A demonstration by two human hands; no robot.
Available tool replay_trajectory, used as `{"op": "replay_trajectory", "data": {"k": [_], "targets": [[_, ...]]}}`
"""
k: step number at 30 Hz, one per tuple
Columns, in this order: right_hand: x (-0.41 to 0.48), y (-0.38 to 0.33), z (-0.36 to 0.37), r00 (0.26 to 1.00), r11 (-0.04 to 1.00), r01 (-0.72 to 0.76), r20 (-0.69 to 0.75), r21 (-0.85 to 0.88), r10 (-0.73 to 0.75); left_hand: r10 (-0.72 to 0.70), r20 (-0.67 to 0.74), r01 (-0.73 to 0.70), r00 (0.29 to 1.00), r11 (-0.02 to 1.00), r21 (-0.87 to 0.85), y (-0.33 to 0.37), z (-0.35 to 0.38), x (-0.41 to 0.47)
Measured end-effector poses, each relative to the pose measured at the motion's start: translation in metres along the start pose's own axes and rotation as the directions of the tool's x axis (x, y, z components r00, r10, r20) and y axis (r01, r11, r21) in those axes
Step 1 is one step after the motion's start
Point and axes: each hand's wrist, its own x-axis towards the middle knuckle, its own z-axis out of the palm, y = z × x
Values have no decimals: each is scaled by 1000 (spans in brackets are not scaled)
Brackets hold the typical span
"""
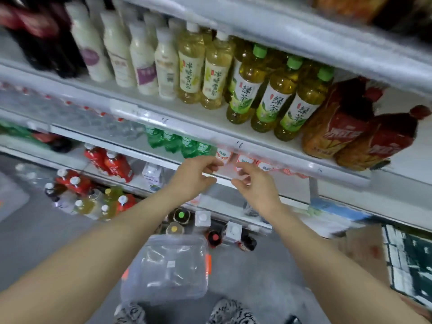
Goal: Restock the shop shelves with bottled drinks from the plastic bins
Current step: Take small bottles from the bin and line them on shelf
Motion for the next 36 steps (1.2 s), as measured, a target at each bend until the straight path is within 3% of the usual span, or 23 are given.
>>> {"op": "replay_trajectory", "data": {"k": [5,14,28,36], "targets": [[-19,-69,-35,985,988,152,79,21,-153,-53,-150,54,987,999,6,40,-57,-60],[-50,-183,-28,872,891,450,190,54,-452,-92,-418,148,904,983,104,47,-136,-168],[-103,-433,133,709,767,618,298,173,-639,-245,-659,353,711,935,33,-62,-326,-366],[-103,-545,214,585,687,695,388,213,-712,-286,-754,429,591,904,-7,-134,-410,-425]]}}
